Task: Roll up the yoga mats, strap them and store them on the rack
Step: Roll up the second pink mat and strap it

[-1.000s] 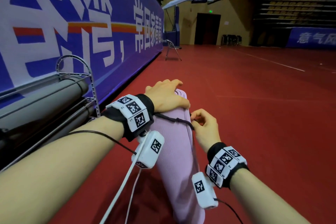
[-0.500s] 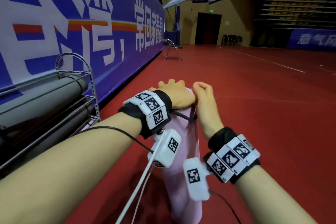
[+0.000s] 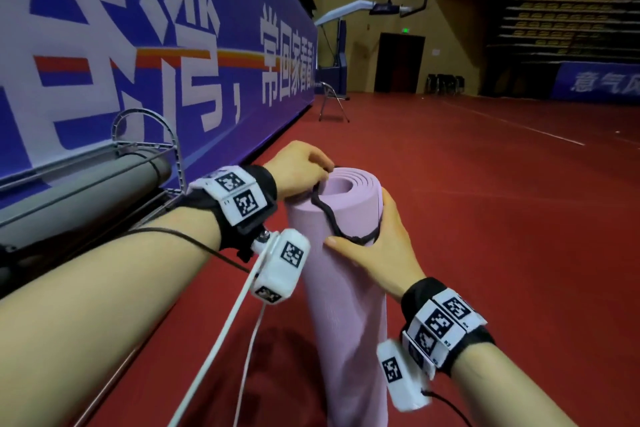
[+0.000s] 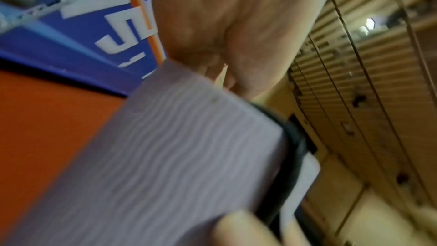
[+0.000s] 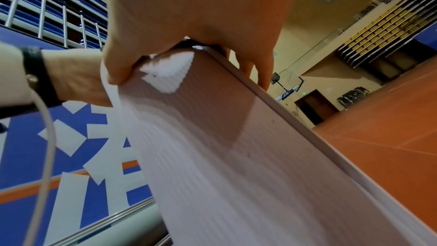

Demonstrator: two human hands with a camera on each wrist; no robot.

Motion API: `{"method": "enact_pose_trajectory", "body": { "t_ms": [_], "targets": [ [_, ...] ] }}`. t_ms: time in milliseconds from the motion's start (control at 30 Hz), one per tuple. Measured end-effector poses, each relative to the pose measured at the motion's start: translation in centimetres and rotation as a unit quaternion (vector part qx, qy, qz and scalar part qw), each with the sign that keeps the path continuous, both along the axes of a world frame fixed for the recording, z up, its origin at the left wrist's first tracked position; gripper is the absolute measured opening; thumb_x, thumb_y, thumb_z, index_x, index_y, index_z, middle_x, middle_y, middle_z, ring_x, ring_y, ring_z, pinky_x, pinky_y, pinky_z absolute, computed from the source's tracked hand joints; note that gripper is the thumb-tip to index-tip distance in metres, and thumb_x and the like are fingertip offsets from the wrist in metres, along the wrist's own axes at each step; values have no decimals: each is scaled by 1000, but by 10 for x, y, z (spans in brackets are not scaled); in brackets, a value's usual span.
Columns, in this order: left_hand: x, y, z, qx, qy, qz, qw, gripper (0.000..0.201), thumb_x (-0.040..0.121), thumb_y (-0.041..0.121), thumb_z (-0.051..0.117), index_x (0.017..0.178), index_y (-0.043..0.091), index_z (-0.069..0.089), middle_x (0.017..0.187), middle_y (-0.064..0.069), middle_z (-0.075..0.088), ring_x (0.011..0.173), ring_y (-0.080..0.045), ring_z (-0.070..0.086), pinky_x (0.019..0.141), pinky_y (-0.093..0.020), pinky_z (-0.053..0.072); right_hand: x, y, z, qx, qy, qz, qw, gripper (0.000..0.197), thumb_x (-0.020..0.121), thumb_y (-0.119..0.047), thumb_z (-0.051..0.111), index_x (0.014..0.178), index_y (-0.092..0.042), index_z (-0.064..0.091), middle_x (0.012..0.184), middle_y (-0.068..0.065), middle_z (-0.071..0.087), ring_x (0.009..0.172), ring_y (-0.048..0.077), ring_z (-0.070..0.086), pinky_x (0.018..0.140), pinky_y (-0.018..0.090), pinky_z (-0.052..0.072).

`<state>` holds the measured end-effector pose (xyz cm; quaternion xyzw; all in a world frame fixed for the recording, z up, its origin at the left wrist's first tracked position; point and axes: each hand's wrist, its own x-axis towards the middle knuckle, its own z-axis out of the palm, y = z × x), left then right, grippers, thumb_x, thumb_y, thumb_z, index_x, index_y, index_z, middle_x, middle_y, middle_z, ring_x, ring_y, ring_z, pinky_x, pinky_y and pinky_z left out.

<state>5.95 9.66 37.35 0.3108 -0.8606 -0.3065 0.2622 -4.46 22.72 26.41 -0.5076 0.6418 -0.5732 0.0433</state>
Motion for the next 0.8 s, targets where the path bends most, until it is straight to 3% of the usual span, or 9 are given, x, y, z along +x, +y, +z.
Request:
{"method": "enact_pose_trajectory", "body": {
  "t_ms": [100,267,333,433,500,600,733,767,800],
  "targets": [
    [4,3,-14,-157,-31,62,985,26,78,11,64,103,16,71,115,-4,65,109,-22,58,85,-23,40,0,-3,-3,3,-1,-1,1000,104,53,-54,85,141,-39,31,143,-22,41,128,-5,41,96,13,34],
    [11,4,-15,-171,-43,129,976,13,78,19,64,91,13,63,95,-4,66,94,-27,59,73,-31,44,1,-3,-4,-7,0,-15,1000,105,49,-61,80,139,-42,30,140,-24,43,124,-8,43,92,8,34],
    [15,0,-13,-187,-48,129,973,10,80,14,59,90,14,61,96,-6,66,94,-30,58,71,-30,41,-2,-2,-5,-5,4,-19,1000,110,48,-65,78,143,-37,30,142,-22,43,126,-3,44,97,16,35],
    [16,-8,-12,-162,-28,118,979,19,81,2,53,93,14,62,93,-3,62,89,-25,56,71,-27,39,-6,-1,-5,-12,4,-16,1000,112,48,-65,77,145,-33,31,142,-22,43,126,-4,44,96,12,34],
    [13,-16,-17,-74,27,128,989,23,85,-4,48,93,14,59,83,-2,57,77,-21,55,64,-25,43,-9,2,-6,-19,1,-22,1000,110,48,-64,77,144,-34,33,141,-21,46,125,-3,45,98,15,36],
    [15,-26,-32,152,119,133,972,29,91,-11,41,74,11,49,72,-7,48,50,-13,53,38,-18,45,-16,5,-9,-30,-1,-29,999,107,49,-62,78,143,-34,35,140,-19,49,126,-2,47,104,25,39],
    [15,-30,-57,396,95,104,908,40,100,7,41,64,22,34,68,6,35,46,14,52,56,-5,44,-19,8,-9,-35,7,-29,999,104,49,-61,78,141,-38,35,137,-23,49,123,-8,46,100,16,37],
    [16,-33,-57,434,69,82,894,41,100,5,39,63,21,32,66,5,34,42,14,51,54,-7,44,-20,9,-9,-38,8,-26,999,102,49,-60,78,140,-39,36,136,-25,49,122,-11,46,97,11,36],
    [17,-37,-62,478,58,36,876,39,97,3,39,62,18,32,62,3,35,33,-3,51,42,-12,43,-20,10,-8,-43,7,-24,999,101,49,-60,78,138,-40,36,134,-27,50,120,-14,46,95,7,36]
  ]
}}
